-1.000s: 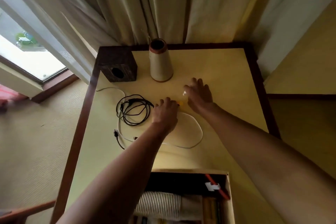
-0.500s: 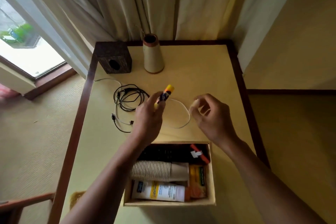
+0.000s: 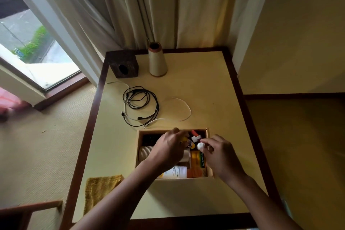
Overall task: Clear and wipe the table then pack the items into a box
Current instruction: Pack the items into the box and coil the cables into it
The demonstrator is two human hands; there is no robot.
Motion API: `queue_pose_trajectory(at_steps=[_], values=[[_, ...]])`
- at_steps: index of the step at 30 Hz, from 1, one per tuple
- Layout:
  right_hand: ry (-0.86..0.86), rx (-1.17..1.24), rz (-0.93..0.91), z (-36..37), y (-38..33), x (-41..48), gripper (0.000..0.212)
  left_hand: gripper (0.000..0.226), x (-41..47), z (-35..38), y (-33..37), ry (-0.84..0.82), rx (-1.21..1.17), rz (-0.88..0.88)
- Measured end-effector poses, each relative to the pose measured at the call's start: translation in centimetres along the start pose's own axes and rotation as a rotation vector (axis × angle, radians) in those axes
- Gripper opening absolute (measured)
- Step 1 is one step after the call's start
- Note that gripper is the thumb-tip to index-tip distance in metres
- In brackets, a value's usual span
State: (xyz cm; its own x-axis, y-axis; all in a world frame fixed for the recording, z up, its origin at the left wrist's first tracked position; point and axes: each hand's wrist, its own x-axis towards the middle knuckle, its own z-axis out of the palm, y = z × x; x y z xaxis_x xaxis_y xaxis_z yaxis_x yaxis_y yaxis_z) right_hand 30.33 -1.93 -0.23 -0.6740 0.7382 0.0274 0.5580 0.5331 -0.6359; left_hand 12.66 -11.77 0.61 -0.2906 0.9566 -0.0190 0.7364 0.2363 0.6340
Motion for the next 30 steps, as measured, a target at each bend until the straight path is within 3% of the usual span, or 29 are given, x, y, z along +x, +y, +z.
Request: queue_pose_trajectory(at_steps=[4, 10, 16, 21, 27, 30], values=[[0.036, -0.127, -0.063, 0.5, -0.6, -0.2, 0.021, 0.042, 0.2, 1.2, 0.0, 0.029, 0.086, 0.118], [0.069, -0.077, 0.005, -0.5, -0.4, -0.5, 0.018, 0.034, 0.7, 1.8, -0.1, 0.054, 0.080, 0.171], [-0.074, -0.122, 0.023, -0.7, -0.9, -1.1, 0.027, 0.040, 0.3, 2.9, -0.4, 0.012, 0.156, 0.249], [-0.140, -0.205, -0.047, -0.7, -0.9, -1.1, 0.021, 0.029, 0.8, 3.8, -0.8, -0.024, 0.231, 0.293], [-0.349, -0.544, -0.126, -1.8, -1.5, 0.2, 0.016, 0.043, 1.0, 4.3, -1.5, -0.007, 0.171, 0.226], [-0.424, -0.681, -0.129, -1.7, -2.4, 0.9, 0.016, 0.029, 1.4, 4.8, -1.4, 0.005, 0.182, 0.183]])
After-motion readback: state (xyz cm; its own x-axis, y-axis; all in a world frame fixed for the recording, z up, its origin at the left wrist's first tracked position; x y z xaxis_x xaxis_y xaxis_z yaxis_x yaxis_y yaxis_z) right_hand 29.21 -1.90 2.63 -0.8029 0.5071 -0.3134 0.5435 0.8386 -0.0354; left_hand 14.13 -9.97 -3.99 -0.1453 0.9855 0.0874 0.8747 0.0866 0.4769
